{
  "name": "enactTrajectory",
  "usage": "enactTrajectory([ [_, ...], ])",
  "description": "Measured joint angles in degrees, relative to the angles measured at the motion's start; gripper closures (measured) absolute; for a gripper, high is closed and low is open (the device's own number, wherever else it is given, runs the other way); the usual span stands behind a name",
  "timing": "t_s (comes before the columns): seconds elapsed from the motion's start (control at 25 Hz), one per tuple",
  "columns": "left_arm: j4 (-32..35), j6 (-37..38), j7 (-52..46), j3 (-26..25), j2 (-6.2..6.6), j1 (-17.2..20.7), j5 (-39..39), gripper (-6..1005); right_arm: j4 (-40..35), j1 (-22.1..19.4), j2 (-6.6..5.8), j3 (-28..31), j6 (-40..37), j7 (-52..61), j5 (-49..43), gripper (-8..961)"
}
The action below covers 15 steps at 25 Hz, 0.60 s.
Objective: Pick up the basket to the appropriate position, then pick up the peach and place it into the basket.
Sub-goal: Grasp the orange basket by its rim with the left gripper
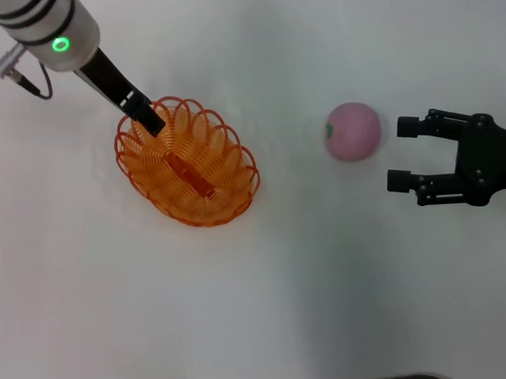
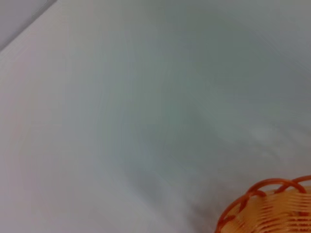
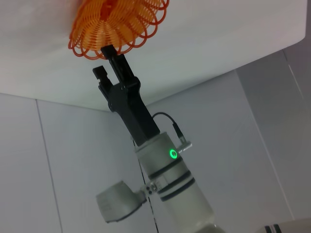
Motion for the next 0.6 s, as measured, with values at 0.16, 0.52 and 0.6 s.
enactTrajectory([
  [0.16,-1.1,-1.8,0.0,0.5,-0.56,0.4,0.0,186,0.3,0.1,0.01,0.0,0.0,-0.2,0.0,15],
  [0.52,-1.5,-3.1,0.1,1.1,-1.15,1.4,0.0,186,0.3,0.3,0.27,0.0,0.1,-0.2,0.0,15],
  [0.6,-1.5,-3.1,0.1,1.2,-1.17,1.4,0.0,186,0.3,0.2,0.27,0.0,0.1,-0.2,0.0,15],
])
